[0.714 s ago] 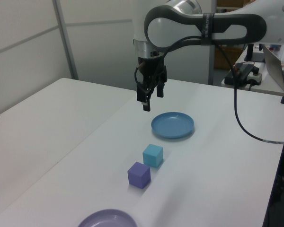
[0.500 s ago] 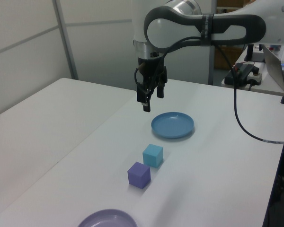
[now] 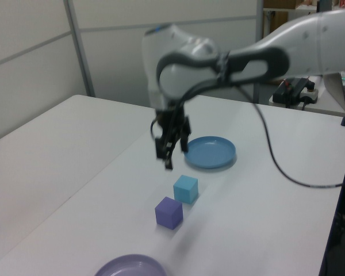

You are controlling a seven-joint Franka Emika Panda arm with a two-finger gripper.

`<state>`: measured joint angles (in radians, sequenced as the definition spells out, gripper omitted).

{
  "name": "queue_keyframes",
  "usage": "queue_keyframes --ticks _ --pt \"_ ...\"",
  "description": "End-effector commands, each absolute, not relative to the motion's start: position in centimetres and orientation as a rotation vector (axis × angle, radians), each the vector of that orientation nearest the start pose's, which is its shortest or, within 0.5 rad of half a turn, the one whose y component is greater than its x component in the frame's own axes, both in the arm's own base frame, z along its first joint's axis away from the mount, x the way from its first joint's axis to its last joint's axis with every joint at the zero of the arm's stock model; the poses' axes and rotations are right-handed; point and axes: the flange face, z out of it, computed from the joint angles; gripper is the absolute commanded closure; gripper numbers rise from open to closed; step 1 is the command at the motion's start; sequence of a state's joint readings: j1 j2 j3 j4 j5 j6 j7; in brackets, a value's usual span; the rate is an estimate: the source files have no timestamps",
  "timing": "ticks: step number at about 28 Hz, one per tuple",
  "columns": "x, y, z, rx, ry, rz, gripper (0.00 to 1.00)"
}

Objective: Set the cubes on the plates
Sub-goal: 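Lower the open gripper onto the purple cube and close it, then carry the purple cube over the lavender plate and lower it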

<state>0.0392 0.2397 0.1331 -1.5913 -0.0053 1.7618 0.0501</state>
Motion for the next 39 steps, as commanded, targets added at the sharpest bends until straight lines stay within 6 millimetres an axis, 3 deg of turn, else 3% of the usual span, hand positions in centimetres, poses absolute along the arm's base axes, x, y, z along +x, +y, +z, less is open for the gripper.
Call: queue_keyframes --ticks 1,6,11,18,26,27,28,30,33,37,39 --pt "62.7 11.2 42.3 -3.120 -0.201 0.071 0.00" --pt "62.6 11.4 38.2 -3.116 -0.206 0.100 0.00" --pt "62.8 11.5 35.8 -3.129 -0.223 0.117 0.00" --pt "63.4 11.3 33.3 -3.191 -0.166 0.120 0.00" --pt "63.4 11.4 32.6 -3.192 -0.165 0.134 0.02" --pt "63.4 11.4 32.5 -3.192 -0.163 0.136 0.16" --pt "63.5 11.4 32.7 -3.187 -0.152 0.133 0.53" --pt "63.5 11.4 33.0 -3.188 -0.119 0.123 0.74" --pt "63.3 11.6 34.2 -3.192 -0.050 0.106 0.89" --pt "63.0 13.2 35.2 -3.190 -0.077 0.083 0.93" --pt "62.8 14.1 36.7 -3.185 -0.083 0.050 0.93"
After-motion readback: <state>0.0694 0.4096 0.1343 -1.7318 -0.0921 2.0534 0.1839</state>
